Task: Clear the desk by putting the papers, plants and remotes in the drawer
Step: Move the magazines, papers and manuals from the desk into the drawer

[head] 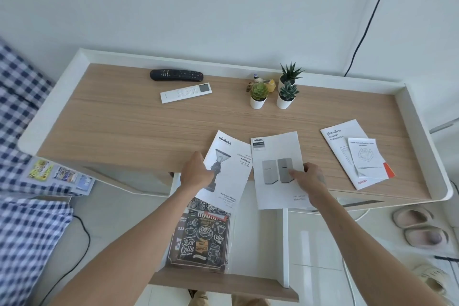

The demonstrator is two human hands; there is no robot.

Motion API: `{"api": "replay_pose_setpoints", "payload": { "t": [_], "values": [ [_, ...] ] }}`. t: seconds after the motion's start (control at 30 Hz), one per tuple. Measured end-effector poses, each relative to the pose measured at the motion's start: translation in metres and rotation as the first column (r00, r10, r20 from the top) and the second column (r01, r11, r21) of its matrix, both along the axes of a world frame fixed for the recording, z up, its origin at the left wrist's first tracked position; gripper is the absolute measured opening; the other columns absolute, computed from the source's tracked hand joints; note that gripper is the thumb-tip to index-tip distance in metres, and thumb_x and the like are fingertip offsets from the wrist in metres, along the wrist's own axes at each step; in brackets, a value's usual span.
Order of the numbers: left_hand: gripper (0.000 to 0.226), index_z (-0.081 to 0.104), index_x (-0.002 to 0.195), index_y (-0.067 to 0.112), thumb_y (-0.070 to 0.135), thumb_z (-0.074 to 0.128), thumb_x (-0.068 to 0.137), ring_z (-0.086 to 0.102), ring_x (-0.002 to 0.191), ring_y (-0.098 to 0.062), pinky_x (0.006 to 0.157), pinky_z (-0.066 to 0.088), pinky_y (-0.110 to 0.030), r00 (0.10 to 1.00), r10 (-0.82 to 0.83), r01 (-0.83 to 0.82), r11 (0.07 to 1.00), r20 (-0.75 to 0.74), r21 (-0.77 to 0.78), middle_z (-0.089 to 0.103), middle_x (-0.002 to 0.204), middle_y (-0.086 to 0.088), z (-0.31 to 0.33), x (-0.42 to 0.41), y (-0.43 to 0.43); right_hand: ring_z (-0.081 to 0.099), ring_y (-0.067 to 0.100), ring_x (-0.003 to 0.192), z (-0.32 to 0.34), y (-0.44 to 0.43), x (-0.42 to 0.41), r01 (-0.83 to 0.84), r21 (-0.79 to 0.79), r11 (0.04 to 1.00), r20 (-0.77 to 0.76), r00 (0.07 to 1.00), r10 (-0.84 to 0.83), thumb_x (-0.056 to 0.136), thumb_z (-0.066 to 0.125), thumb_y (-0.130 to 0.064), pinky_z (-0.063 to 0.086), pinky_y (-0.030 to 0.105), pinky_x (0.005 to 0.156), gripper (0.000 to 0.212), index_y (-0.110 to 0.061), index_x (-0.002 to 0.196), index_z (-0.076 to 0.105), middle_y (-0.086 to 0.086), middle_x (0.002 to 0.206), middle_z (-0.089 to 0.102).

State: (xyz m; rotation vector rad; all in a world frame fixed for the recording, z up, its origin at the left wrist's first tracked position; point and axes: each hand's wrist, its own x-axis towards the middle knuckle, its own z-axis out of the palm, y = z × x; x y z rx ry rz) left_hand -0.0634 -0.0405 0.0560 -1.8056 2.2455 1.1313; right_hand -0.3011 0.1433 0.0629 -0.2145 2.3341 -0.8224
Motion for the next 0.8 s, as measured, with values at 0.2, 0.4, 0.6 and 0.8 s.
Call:
{"api": "replay_pose_setpoints", "payload": {
  "t": [0.2,0.4,0.6,0.8],
  "values": [
    [0.035,0.057,0.101,0.028,0.004,0.046,0.078,0.063,0.075,-0.019,0.058,0.048,-0.033,0.961,0.125,-0.074,0.975,-0.248,0.208,0.065,0.089,0.003,0.002,0.037,0.022,0.063,0.023,0.076,0.008,0.007,0.024,-0.006,-0.132,0.991,0.036,0.999,0.011,0.082,0.06,-0.009,0.054,0.035,0.064,0.029,-0.028,0.105,0.054,0.003,0.093,0.066],
    [0.03,0.054,0.099,0.021,-0.001,0.041,0.083,0.058,0.081,-0.017,0.06,0.04,-0.028,0.941,0.215,-0.117,0.931,-0.26,0.345,0.062,0.097,-0.003,-0.003,0.091,0.048,0.071,0.027,0.082,0.016,0.034,0.063,0.098,-0.29,0.952,0.16,0.986,-0.052,0.079,0.054,0.003,0.061,0.042,0.068,0.039,-0.021,0.108,0.064,0.008,0.097,0.074],
    [0.027,0.052,0.095,0.018,-0.001,0.039,0.081,0.056,0.076,-0.02,0.056,0.04,-0.03,0.943,0.271,-0.175,0.899,-0.196,0.401,0.063,0.094,-0.009,-0.028,0.141,0.084,0.072,0.032,0.079,0.012,0.092,0.125,0.264,-0.386,0.884,0.374,0.921,-0.112,0.082,0.056,0.011,0.058,0.047,0.072,0.032,-0.016,0.095,0.069,0.014,0.093,0.076],
    [0.033,0.052,0.102,0.02,-0.003,0.036,0.084,0.061,0.081,-0.017,0.058,0.044,-0.026,0.943,0.293,-0.201,0.882,-0.161,0.427,0.063,0.096,-0.004,-0.055,0.141,0.098,0.073,0.032,0.075,-0.008,0.12,0.156,0.285,-0.346,0.894,0.424,0.897,-0.122,0.084,0.055,0.012,0.059,0.044,0.067,0.029,-0.009,0.101,0.066,0.016,0.092,0.076]
  ]
}}
